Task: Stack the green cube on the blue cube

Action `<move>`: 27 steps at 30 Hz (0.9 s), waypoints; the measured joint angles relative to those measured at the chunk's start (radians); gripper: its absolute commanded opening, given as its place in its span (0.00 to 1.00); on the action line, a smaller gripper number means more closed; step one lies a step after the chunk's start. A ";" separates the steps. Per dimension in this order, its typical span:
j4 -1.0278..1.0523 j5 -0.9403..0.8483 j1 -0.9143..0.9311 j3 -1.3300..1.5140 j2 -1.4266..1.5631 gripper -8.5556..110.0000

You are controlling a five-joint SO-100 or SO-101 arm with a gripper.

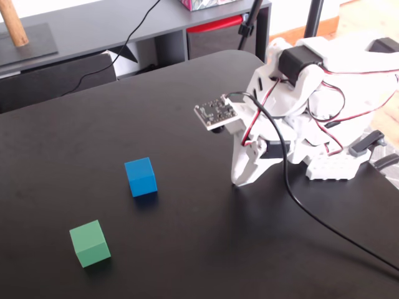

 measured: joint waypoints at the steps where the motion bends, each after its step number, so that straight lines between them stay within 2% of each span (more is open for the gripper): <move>1: -0.003 0.003 -0.008 -0.020 -0.017 0.07; 17: 0.003 0.161 -0.156 -0.560 -0.580 0.07; 27: -0.084 0.172 -0.179 -0.920 -0.960 0.07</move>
